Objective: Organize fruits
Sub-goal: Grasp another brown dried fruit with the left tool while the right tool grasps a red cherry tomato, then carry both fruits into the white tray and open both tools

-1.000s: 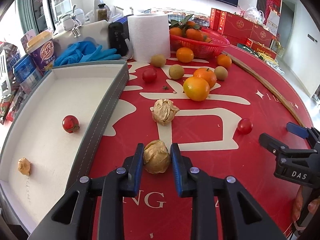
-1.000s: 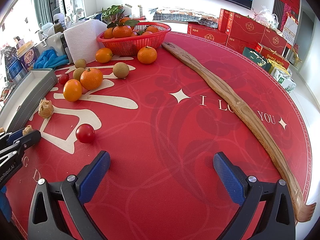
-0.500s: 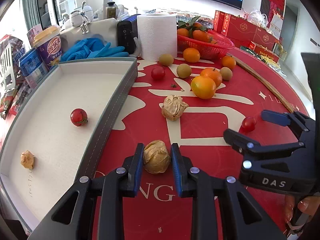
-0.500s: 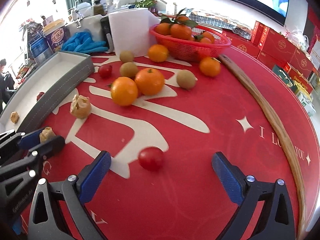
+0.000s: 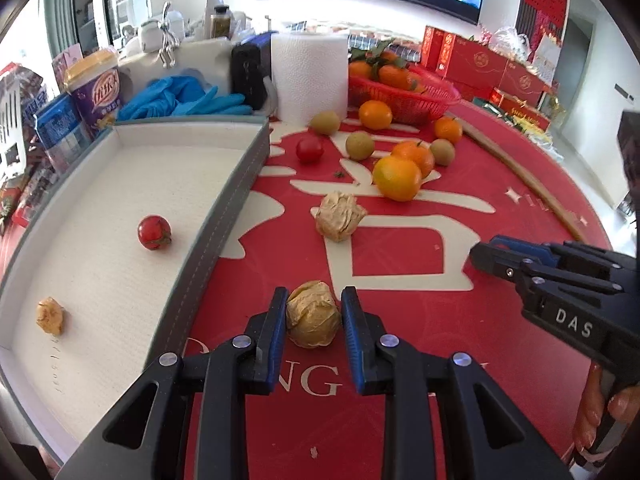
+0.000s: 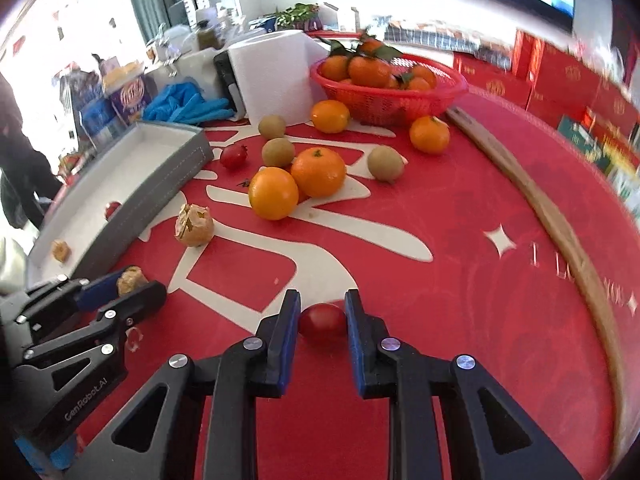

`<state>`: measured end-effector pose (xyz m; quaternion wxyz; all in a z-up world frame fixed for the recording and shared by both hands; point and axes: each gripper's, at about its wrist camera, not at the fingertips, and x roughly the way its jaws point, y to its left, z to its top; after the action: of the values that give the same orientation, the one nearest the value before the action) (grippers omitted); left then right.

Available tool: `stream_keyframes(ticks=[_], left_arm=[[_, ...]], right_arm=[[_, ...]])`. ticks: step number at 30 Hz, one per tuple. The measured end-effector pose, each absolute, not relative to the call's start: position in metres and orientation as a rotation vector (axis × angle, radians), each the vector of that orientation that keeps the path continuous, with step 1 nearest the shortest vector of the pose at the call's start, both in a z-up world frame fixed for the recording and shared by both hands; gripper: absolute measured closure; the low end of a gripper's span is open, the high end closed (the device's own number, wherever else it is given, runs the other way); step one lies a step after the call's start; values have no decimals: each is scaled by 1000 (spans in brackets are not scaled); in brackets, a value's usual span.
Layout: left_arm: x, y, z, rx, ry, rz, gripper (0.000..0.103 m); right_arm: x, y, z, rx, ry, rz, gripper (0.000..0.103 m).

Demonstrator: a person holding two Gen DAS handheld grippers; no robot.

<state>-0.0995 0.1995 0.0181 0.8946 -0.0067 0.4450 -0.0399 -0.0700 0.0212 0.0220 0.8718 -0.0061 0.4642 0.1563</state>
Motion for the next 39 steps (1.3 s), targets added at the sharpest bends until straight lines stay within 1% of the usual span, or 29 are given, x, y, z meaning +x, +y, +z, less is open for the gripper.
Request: stream_keyframes(ticks=[10, 15, 18, 27, 34, 39], left_arm=[[-111, 209, 48, -38, 860, -99, 74], [-119, 240, 70, -58, 793, -43, 74], [-118, 265, 73, -75, 776, 15, 74], [-116, 331, 57, -134, 787, 162, 74], [-117, 356, 37, -169, 822, 215, 74], [-117, 365, 28, -193, 841, 222, 74]], right_arm=[[-70, 12, 31, 52, 999, 337, 79], [-66, 27, 45, 82, 1000, 406, 79], [-63, 40, 55, 99, 997, 451, 79], [-53, 104, 72, 71, 1011, 576, 79], [-44, 166, 75, 45, 1041, 676, 79], [-35, 200, 66, 40, 1082, 715, 79]])
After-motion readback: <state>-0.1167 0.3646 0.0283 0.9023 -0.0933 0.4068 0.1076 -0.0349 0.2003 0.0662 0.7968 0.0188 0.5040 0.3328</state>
